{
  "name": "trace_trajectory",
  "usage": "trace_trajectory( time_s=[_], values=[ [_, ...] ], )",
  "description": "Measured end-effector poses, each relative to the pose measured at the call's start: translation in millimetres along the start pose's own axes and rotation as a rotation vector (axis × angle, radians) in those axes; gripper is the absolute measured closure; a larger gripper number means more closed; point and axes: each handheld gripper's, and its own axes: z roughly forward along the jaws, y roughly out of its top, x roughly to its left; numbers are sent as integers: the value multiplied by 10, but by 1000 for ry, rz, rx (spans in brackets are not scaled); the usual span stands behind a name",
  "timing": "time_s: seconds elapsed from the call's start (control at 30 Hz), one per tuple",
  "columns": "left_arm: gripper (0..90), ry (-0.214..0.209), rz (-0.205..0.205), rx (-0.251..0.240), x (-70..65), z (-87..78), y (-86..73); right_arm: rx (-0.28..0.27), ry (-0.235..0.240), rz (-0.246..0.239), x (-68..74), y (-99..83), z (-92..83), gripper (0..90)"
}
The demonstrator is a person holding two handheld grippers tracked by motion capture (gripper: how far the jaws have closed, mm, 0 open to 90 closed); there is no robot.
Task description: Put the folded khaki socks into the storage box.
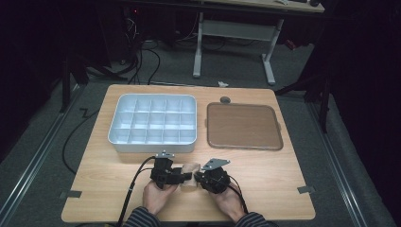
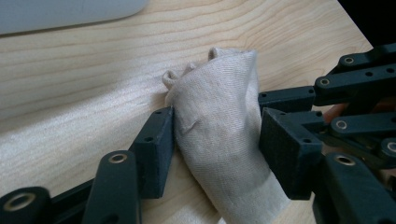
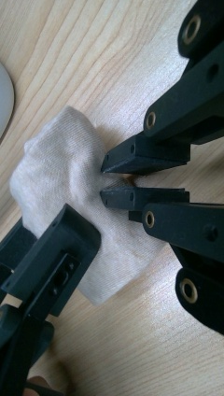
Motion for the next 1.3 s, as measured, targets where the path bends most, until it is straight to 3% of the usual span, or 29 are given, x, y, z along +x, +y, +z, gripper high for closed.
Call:
trace_trajectory(
  time_s=[0.3,0.5,0.8,1.03,1.07,1.1,1.2,1.3],
  values=[
    [399,-14,-18,-10,-17,48,27,-2,16,-23,15,5,12,809],
    [515,20,13,-1,-24,61,40,-5,22,-24,13,4,16,799],
    [558,27,32,1,-21,59,35,-17,14,-4,-31,-33,-58,690],
    [574,26,27,6,-25,62,35,-45,-52,41,-226,-165,-287,641],
    [578,24,28,8,-34,65,33,-41,-78,62,-332,-233,-350,628],
    [580,24,28,8,-34,65,33,-41,-78,62,-332,-233,-350,628],
    [589,18,27,12,-38,66,31,-51,-109,125,-514,-343,-469,609],
    [608,14,27,17,-40,66,29,-55,-166,157,-675,-456,-566,578]
  ],
)
